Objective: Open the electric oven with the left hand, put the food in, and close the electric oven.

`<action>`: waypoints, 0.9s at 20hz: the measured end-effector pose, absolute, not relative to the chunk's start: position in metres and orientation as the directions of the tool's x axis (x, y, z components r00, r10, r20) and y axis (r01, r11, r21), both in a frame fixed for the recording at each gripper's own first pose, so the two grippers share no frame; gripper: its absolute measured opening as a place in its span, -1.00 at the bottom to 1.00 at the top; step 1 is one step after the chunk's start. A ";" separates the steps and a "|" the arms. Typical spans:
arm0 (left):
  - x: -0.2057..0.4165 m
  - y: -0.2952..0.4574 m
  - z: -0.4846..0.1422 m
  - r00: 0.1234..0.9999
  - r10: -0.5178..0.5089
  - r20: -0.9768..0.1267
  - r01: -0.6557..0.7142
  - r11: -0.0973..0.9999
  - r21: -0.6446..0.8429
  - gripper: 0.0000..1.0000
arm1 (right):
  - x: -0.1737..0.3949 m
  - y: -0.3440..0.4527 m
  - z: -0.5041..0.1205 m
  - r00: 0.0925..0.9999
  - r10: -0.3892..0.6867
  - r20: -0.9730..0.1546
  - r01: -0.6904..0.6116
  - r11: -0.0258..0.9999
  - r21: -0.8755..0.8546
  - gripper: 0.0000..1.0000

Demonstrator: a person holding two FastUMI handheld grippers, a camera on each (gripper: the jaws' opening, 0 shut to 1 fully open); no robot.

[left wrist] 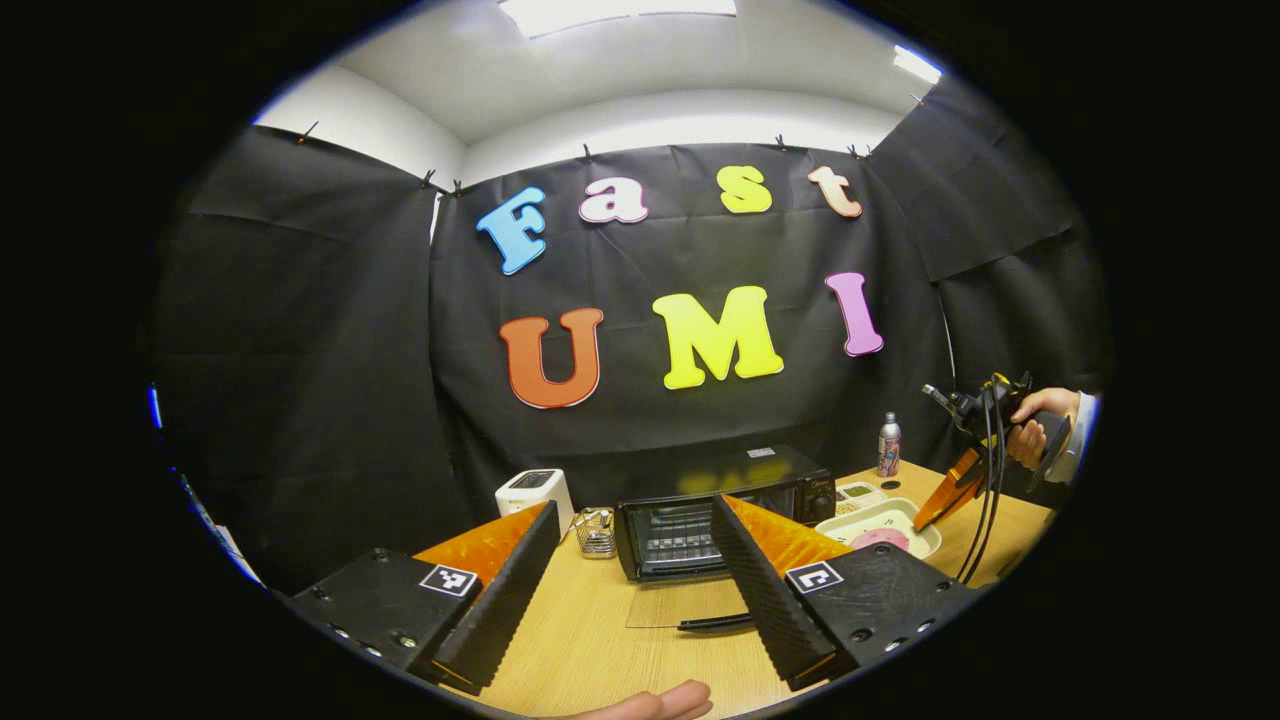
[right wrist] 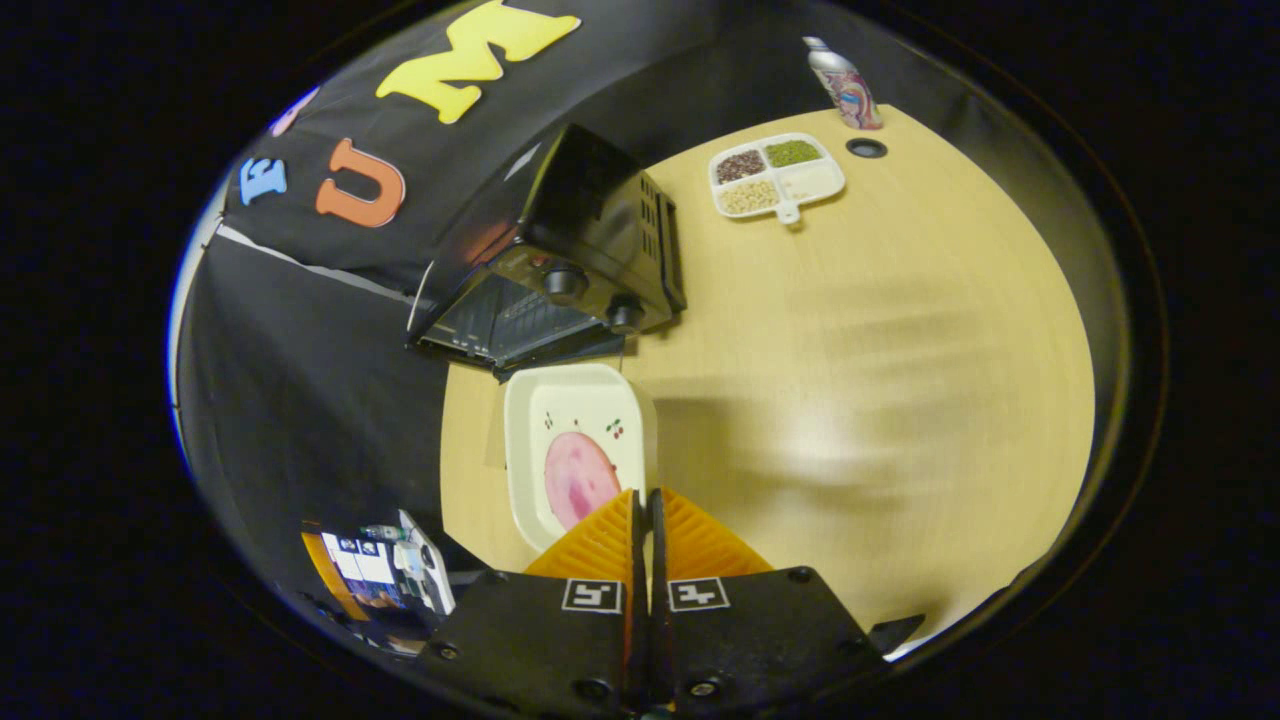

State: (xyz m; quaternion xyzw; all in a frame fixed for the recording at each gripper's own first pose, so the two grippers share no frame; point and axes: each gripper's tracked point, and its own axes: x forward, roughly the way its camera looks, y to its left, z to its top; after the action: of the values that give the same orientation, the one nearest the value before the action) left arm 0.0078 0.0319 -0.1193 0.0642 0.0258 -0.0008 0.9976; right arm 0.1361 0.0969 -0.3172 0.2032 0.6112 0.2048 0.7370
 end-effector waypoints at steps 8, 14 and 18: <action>-0.003 0.057 -0.108 0.999 0.003 -0.047 0.001 0.997 0.079 0.92 | 0.137 0.189 -0.317 0.188 0.564 -0.804 -0.032 0.822 0.569 -0.98; -0.010 0.076 -0.113 0.999 0.005 -0.054 -0.004 0.999 0.035 0.93 | 0.145 0.248 -0.334 0.286 0.530 -0.798 0.066 0.820 0.568 -0.98; -0.014 0.087 -0.116 0.998 0.007 -0.056 -0.005 0.999 0.037 0.92 | 0.150 0.281 -0.349 0.315 0.544 -0.778 0.162 0.777 0.608 -0.98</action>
State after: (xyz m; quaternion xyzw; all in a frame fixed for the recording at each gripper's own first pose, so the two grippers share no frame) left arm -0.0140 0.0870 -0.1160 0.0183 0.0279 0.0031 0.9994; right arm 0.1499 0.2807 -0.3486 0.3087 0.5712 0.1274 0.7498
